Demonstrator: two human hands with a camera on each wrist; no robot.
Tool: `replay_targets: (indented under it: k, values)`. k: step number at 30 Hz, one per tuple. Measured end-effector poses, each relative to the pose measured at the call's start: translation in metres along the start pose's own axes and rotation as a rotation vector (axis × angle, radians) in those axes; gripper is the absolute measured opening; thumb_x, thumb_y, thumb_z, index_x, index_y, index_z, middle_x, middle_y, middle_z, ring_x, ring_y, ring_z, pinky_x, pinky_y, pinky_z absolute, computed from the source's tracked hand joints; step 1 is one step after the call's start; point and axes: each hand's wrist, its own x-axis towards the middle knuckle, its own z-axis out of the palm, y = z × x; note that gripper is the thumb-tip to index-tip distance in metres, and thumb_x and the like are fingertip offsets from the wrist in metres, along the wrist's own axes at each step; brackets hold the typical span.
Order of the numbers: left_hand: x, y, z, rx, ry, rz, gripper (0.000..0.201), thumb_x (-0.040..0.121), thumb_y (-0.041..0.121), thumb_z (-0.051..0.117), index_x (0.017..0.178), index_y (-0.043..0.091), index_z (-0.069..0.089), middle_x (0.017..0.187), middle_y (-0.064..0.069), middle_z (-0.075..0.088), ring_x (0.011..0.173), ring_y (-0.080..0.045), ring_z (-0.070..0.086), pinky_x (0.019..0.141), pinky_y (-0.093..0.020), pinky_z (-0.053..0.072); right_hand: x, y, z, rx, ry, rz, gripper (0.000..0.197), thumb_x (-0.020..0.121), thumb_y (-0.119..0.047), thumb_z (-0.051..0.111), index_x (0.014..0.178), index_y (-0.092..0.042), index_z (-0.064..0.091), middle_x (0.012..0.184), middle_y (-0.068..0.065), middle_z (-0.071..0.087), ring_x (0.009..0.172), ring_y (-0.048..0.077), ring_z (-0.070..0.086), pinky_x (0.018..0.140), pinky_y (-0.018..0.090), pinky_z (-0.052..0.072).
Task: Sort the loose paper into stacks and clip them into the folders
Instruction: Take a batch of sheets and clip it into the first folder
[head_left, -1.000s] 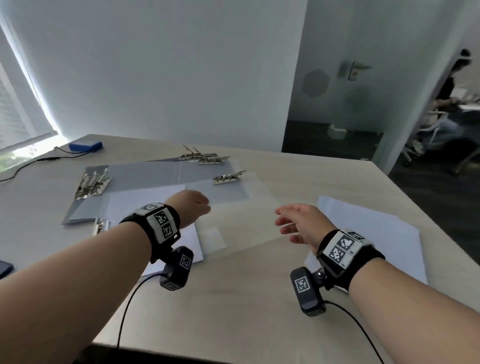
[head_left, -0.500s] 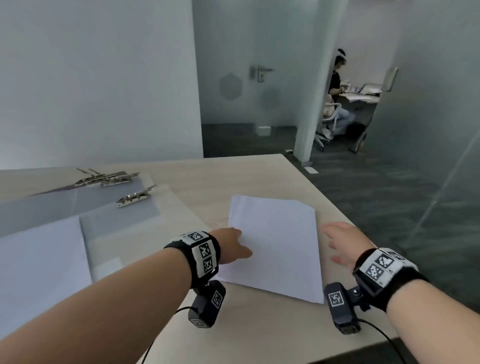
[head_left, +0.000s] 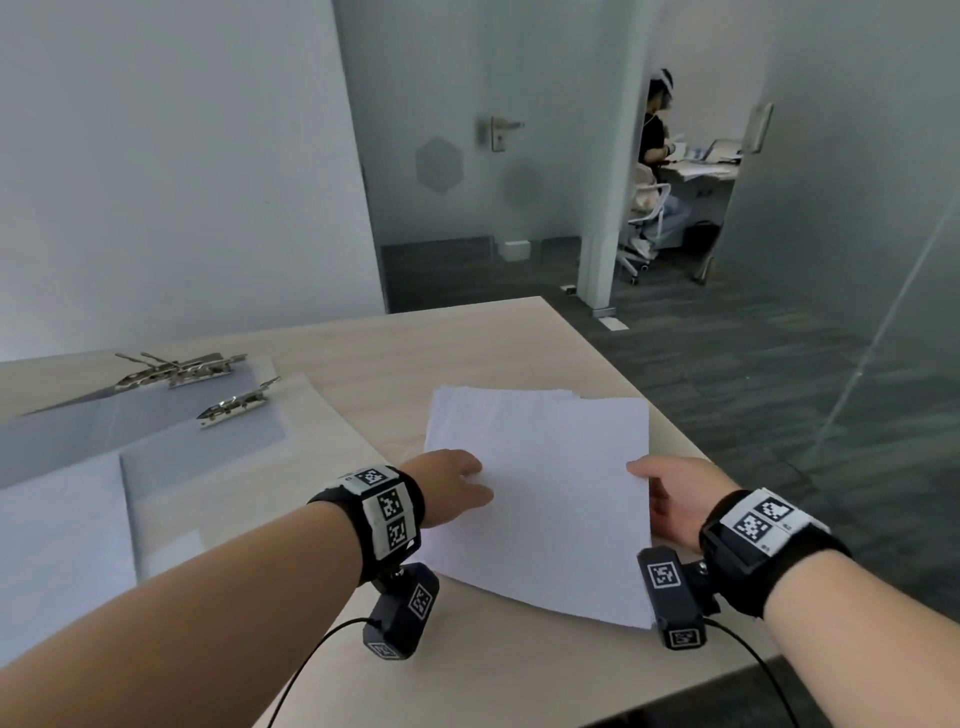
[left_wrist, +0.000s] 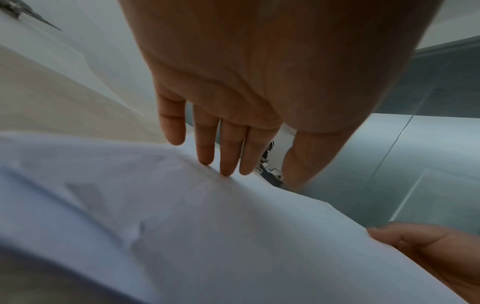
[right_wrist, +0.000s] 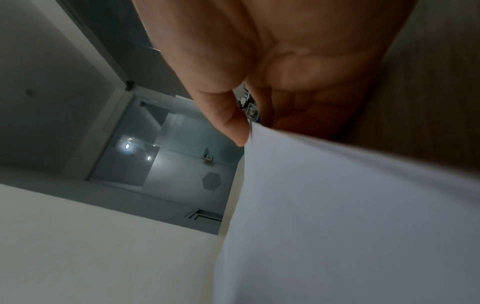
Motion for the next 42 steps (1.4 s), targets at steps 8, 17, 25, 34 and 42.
replay_targets:
  k: [8,17,25,34,42]
  values:
    - [0.006,-0.006,0.001,-0.282,0.071,0.004,0.044,0.09,0.039,0.062,0.132,0.03,0.055,0.133,0.012,0.056,0.12,-0.011,0.054,0.103,-0.029,0.044,-0.002,-0.005,0.002,-0.033,-0.039,0.055,0.02,0.091,-0.014,0.064,0.107,-0.002,0.068,0.108,0.022,0.073,0.104,0.039,0.069,0.095,0.052,0.051]
    - [0.018,-0.02,-0.003,-0.559,0.198,-0.046,0.043,0.091,0.029,0.063,0.132,0.022,0.056,0.128,0.001,0.06,0.113,-0.018,0.057,0.1,-0.039,0.049,-0.009,-0.015,0.007,-0.359,0.008,-0.438,0.019,0.092,-0.01,0.062,0.093,-0.027,0.069,0.098,-0.002,0.075,0.093,0.024,0.071,0.095,0.048,0.054]
    - [0.019,-0.01,-0.031,-1.152,0.287,0.081,0.046,0.091,0.026,0.065,0.135,0.013,0.053,0.12,-0.006,0.067,0.104,-0.025,0.065,0.085,-0.035,0.052,-0.035,-0.043,0.019,-0.171,-0.032,-0.694,0.02,0.095,-0.013,0.063,0.106,-0.027,0.07,0.104,-0.006,0.077,0.098,0.016,0.073,0.09,0.04,0.056]
    - [0.002,0.006,-0.051,-1.38,0.385,0.305,0.014,0.093,0.009,0.059,0.103,0.009,0.069,0.096,-0.009,0.073,0.082,-0.022,0.068,0.074,-0.031,0.055,-0.048,-0.057,0.036,-0.004,-0.139,-0.724,0.024,0.09,-0.008,0.067,0.113,-0.015,0.069,0.11,0.004,0.076,0.101,0.022,0.072,0.087,0.037,0.055]
    - [0.005,0.011,-0.016,-1.306,0.312,0.291,0.018,0.097,0.012,0.055,0.11,0.01,0.068,0.106,-0.01,0.075,0.093,-0.026,0.071,0.087,-0.039,0.056,-0.04,-0.029,0.03,-0.079,-0.118,-0.611,0.024,0.089,-0.012,0.07,0.112,-0.014,0.071,0.106,0.001,0.077,0.099,0.02,0.073,0.087,0.037,0.055]
